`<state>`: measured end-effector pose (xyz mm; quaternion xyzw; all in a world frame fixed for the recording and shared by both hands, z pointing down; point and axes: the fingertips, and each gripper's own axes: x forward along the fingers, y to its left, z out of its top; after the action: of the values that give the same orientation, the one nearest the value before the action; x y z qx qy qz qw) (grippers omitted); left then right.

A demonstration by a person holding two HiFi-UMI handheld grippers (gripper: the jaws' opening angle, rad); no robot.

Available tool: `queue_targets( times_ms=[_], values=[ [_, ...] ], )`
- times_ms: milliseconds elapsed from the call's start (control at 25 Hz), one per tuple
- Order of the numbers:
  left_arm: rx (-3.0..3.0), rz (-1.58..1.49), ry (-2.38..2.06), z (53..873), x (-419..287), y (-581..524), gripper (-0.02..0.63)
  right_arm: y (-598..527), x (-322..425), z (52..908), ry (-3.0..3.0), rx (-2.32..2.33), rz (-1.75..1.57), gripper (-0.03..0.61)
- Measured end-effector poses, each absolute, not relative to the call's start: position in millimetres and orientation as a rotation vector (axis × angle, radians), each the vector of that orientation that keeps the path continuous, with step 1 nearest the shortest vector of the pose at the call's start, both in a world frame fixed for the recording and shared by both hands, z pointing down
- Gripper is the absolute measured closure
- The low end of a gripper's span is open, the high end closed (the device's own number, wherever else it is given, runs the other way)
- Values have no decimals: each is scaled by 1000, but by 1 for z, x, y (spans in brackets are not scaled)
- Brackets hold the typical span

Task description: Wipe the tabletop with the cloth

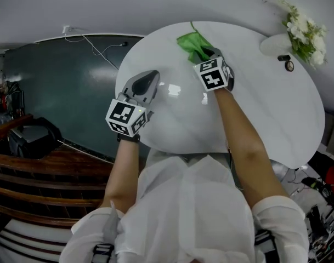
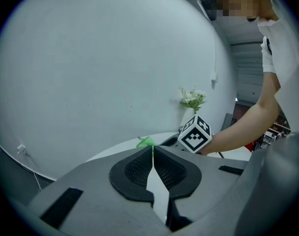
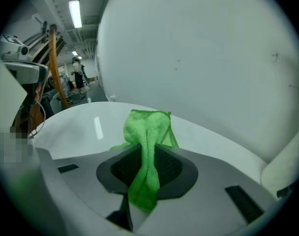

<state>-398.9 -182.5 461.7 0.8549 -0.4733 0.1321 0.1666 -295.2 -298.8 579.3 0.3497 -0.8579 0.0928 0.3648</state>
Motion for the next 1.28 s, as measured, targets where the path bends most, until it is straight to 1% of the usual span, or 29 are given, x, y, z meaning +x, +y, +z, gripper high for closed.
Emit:
queue_targets(
  times_ms=[320, 400, 520, 720, 1000, 1160, 1280],
  values=[
    [2384, 377, -1443, 458, -409, -165, 592, -321, -158, 583, -2007, 1266, 332, 509],
    [2361, 373, -1483, 456, -414, -156, 592, -319, -139, 585, -1967, 1331, 357, 509],
    [2321, 367, -1550, 453, -423, -137, 592, -312, -139, 584, -1929, 1396, 376, 509],
    [2236, 358, -1661, 453, -439, -96, 592, -292, -199, 585, -2008, 1307, 368, 509],
    [2029, 328, -1843, 460, -473, -22, 592, -246, -325, 578, -2169, 975, 221, 509],
    [1941, 329, -1887, 473, -487, 14, 592, -201, -385, 581, -2248, 795, 192, 509],
    [1900, 295, -1922, 474, -494, 30, 592, -145, -425, 585, -2311, 577, 146, 509]
  ],
)
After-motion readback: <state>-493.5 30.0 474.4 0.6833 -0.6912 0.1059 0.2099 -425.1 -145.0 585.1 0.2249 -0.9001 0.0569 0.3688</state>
